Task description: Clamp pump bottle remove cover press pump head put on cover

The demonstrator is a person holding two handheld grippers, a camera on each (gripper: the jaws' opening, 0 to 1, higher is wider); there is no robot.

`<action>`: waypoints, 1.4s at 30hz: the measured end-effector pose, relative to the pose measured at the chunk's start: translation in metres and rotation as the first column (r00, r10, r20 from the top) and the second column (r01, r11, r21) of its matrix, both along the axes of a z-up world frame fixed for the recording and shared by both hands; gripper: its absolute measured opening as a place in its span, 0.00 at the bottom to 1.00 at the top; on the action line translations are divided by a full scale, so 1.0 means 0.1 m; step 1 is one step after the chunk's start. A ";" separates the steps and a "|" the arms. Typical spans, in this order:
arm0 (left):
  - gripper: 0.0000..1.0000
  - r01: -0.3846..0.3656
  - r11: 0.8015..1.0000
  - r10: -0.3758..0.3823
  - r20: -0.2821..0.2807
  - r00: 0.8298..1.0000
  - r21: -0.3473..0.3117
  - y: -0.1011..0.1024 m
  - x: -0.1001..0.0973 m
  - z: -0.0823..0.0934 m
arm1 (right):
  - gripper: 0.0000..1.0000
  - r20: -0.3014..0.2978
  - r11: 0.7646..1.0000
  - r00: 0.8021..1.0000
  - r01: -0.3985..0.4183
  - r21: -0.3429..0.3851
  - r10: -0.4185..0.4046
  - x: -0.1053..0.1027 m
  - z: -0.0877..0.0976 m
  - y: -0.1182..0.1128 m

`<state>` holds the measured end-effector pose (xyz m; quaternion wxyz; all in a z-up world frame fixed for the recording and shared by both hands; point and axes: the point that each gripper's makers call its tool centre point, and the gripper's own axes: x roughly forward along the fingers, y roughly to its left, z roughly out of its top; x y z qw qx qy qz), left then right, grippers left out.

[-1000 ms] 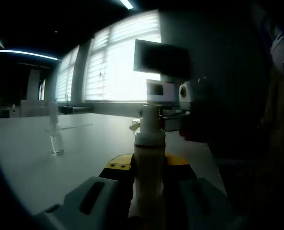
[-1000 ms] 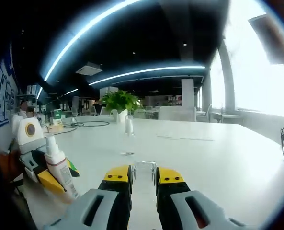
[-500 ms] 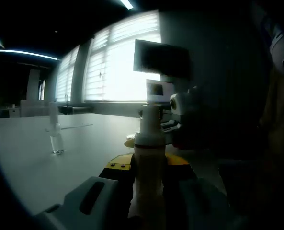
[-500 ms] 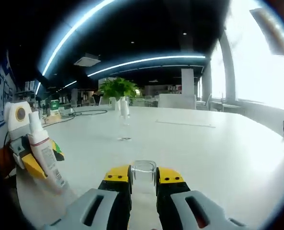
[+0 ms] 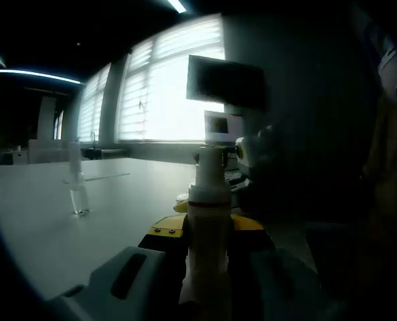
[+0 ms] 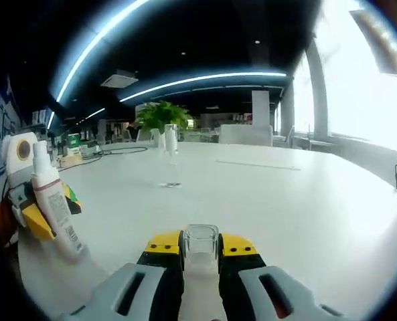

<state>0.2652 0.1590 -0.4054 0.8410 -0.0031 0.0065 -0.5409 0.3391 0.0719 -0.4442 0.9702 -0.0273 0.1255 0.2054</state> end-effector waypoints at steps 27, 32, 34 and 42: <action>0.14 -0.002 1.000 0.002 0.002 1.000 0.000 0.00 0.00 0.00 | 0.15 0.007 1.000 1.000 0.021 -0.023 -0.021 0.02 0.00 -0.03; 0.14 -0.002 1.000 0.002 0.001 1.000 0.000 0.00 0.00 0.00 | 0.20 0.029 0.999 0.999 0.033 -0.025 -0.032 0.03 0.02 -0.06; 0.14 -0.002 1.000 0.002 0.001 1.000 0.000 0.00 0.00 0.00 | 0.20 0.028 0.999 0.999 0.031 -0.009 -0.030 0.03 0.03 -0.05; 0.14 -0.003 1.000 0.003 0.001 1.000 0.000 0.01 0.01 0.00 | 0.20 0.031 1.000 0.999 0.023 -0.007 -0.023 0.04 0.04 -0.04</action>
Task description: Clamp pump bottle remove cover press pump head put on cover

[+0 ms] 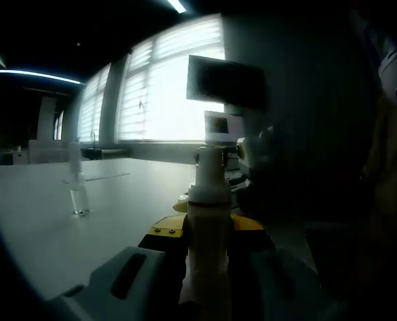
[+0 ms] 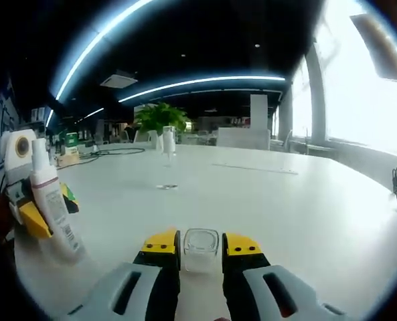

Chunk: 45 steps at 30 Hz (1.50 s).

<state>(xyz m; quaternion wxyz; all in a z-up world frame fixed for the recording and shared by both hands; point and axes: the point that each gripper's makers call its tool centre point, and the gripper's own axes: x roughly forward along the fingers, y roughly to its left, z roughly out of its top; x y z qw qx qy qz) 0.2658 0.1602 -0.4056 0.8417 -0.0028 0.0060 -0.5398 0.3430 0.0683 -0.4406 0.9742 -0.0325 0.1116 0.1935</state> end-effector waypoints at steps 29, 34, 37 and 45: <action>0.14 0.000 1.000 0.000 -0.002 1.000 -0.001 -0.01 -0.01 0.01 | 0.20 0.045 0.999 0.999 -0.025 0.047 0.023 -0.06 0.22 0.05; 0.14 -0.001 1.000 0.001 -0.001 1.000 -0.001 -0.01 -0.01 0.01 | 0.19 0.093 0.998 0.995 -0.044 0.051 0.039 -0.17 0.43 0.09; 0.14 -0.002 1.000 0.002 -0.001 1.000 -0.001 0.00 0.00 0.00 | 0.17 0.124 0.997 0.991 -0.060 0.048 0.054 -0.23 0.55 0.12; 0.14 -0.003 1.000 0.003 -0.001 1.000 -0.001 0.00 0.00 0.00 | 0.11 0.160 0.993 0.981 -0.113 0.015 0.109 -0.33 0.65 0.25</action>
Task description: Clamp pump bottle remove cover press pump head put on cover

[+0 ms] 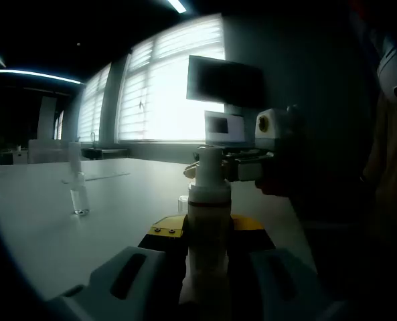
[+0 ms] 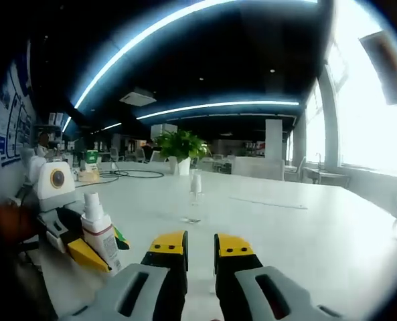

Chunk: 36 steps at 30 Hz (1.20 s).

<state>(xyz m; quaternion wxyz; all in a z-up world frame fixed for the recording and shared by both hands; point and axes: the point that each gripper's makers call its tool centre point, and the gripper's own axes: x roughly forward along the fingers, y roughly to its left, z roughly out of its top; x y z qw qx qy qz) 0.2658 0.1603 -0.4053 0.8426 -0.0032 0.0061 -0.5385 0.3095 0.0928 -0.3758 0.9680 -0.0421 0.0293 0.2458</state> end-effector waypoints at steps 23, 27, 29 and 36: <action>0.14 -0.002 1.000 0.002 0.000 1.000 0.000 0.00 0.00 0.00 | 0.00 -0.033 0.997 0.997 -0.068 -0.042 0.066 -0.22 -0.02 0.14; 0.14 -0.003 1.000 0.003 0.001 1.000 0.000 0.00 0.00 0.00 | 0.00 -0.033 0.992 0.995 -0.099 -0.072 0.097 -0.30 0.07 0.22; 0.14 -0.003 1.000 0.003 0.001 1.000 0.000 0.00 0.00 0.00 | 0.00 -0.013 0.988 0.993 -0.115 -0.101 0.114 -0.34 0.14 0.26; 0.14 -0.002 1.000 0.002 0.001 1.000 0.000 0.00 -0.01 0.00 | 0.00 0.006 0.973 0.985 -0.166 -0.159 0.170 -0.41 0.29 0.40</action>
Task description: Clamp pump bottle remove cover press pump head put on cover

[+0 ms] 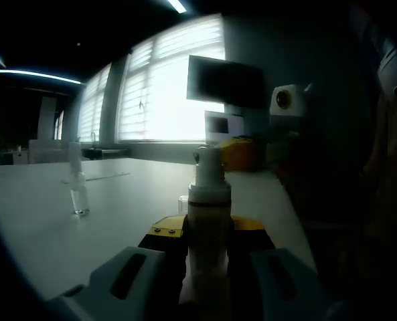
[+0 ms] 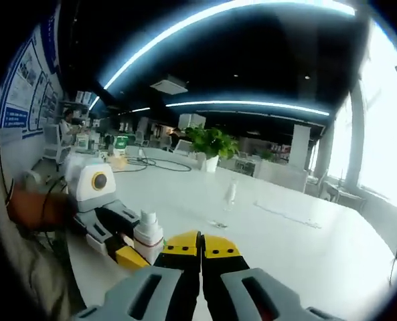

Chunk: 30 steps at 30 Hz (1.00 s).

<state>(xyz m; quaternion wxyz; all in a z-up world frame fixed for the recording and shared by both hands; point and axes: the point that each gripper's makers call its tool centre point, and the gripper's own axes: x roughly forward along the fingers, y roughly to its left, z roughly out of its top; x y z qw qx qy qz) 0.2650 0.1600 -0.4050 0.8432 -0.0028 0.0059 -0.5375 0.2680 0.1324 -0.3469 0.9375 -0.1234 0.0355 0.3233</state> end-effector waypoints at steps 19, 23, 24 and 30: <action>0.14 -0.001 1.000 0.001 0.000 1.000 0.001 -0.01 -0.01 0.00 | 0.00 -0.047 0.936 0.985 -0.174 -0.307 0.167 -0.14 0.22 0.23; 0.14 -0.001 1.000 0.001 0.000 1.000 0.001 0.00 0.00 0.00 | 0.00 -0.058 0.920 0.981 -0.192 -0.343 0.183 -0.13 0.26 0.27; 0.14 -0.002 1.000 0.002 0.001 1.000 0.001 0.00 0.00 0.00 | 0.00 -0.062 0.916 0.980 -0.198 -0.348 0.188 -0.13 0.27 0.28; 0.14 -0.003 1.000 0.003 0.004 1.000 0.004 0.00 -0.01 0.00 | 0.00 -0.156 0.880 0.955 -0.294 -0.372 0.253 -0.17 0.28 0.39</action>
